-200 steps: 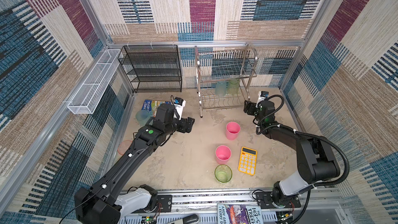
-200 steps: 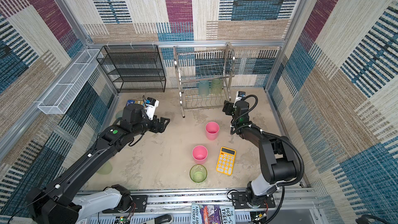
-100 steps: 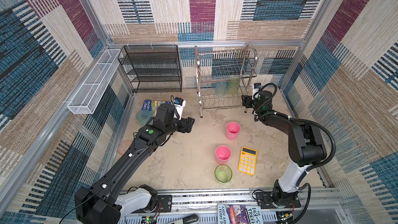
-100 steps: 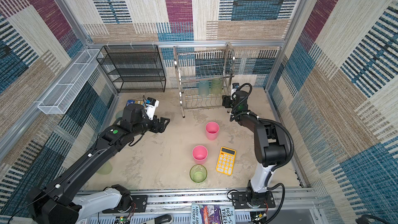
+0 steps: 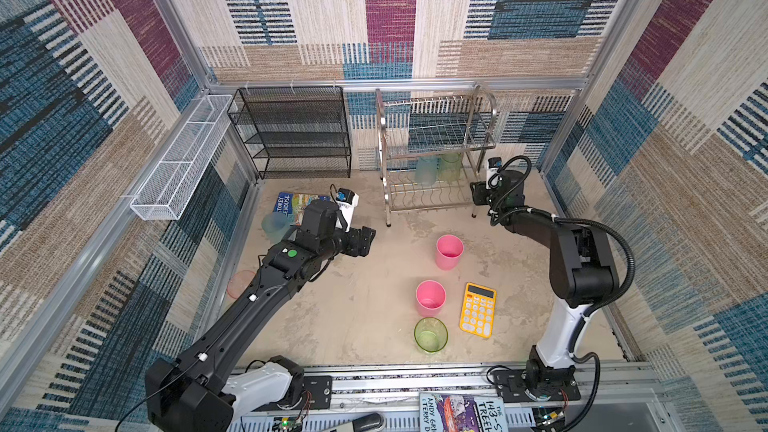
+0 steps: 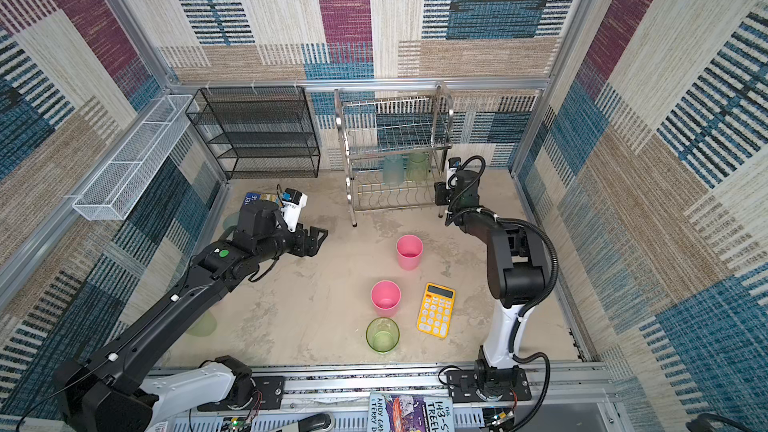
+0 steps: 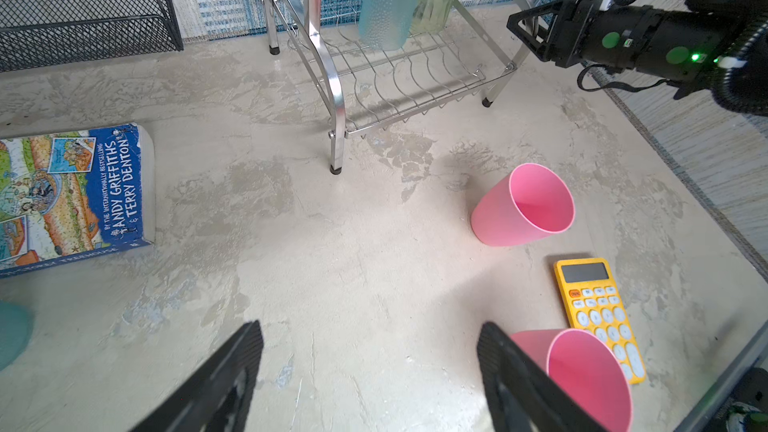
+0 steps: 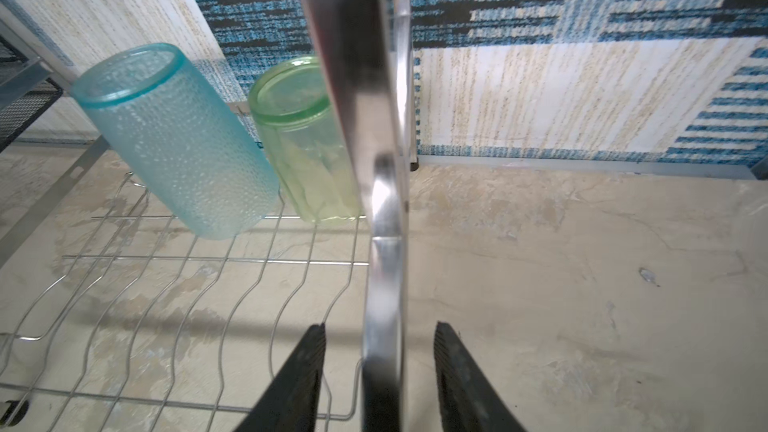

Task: Load the cups into the dish rack
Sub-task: 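Raise the right gripper away from the rack toward the rack's side post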

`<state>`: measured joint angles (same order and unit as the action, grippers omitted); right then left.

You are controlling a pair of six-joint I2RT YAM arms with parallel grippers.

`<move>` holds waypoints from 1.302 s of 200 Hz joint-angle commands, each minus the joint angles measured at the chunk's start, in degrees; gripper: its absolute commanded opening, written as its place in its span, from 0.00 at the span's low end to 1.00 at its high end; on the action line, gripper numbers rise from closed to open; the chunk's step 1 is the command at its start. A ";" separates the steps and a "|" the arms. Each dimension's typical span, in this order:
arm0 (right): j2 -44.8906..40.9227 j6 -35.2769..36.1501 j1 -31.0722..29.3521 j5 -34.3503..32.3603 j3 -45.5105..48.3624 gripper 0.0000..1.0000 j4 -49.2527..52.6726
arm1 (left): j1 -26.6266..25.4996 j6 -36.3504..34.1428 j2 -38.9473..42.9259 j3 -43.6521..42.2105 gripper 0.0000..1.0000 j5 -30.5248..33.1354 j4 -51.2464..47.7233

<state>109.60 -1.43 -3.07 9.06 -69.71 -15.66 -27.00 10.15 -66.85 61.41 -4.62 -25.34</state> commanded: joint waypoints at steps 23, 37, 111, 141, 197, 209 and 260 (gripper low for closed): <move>-1.62 -0.90 0.08 2.00 2.14 0.31 -1.44 | 0.03 0.22 -0.12 0.56 0.85 0.59 -0.32; -2.47 -1.10 0.08 1.97 3.51 0.30 -2.36 | 0.03 0.31 -0.11 0.60 0.84 0.50 -0.30; -7.39 -3.88 -0.01 1.67 8.81 0.15 -5.53 | 0.02 0.39 -0.14 0.56 0.84 0.40 -0.32; -9.80 -4.98 -0.08 1.11 10.92 0.14 -5.58 | 0.02 0.39 -0.10 0.56 0.84 0.49 -0.30; -14.08 -7.52 -0.55 0.37 17.24 0.16 -7.08 | 0.05 0.66 -0.31 0.60 0.84 0.05 -0.27; -14.73 -8.08 -0.94 -0.23 18.30 0.16 -7.14 | 0.04 0.66 -0.25 0.64 0.84 0.05 -0.31; -18.59 -10.37 -3.65 -3.09 22.52 0.19 -6.93 | 0.03 0.83 -0.17 0.64 0.84 -0.12 -0.32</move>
<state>92.82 -7.05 -5.69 6.26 -48.53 -18.83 -27.03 10.17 -67.11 61.52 -4.67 -25.50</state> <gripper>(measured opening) 0.181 0.841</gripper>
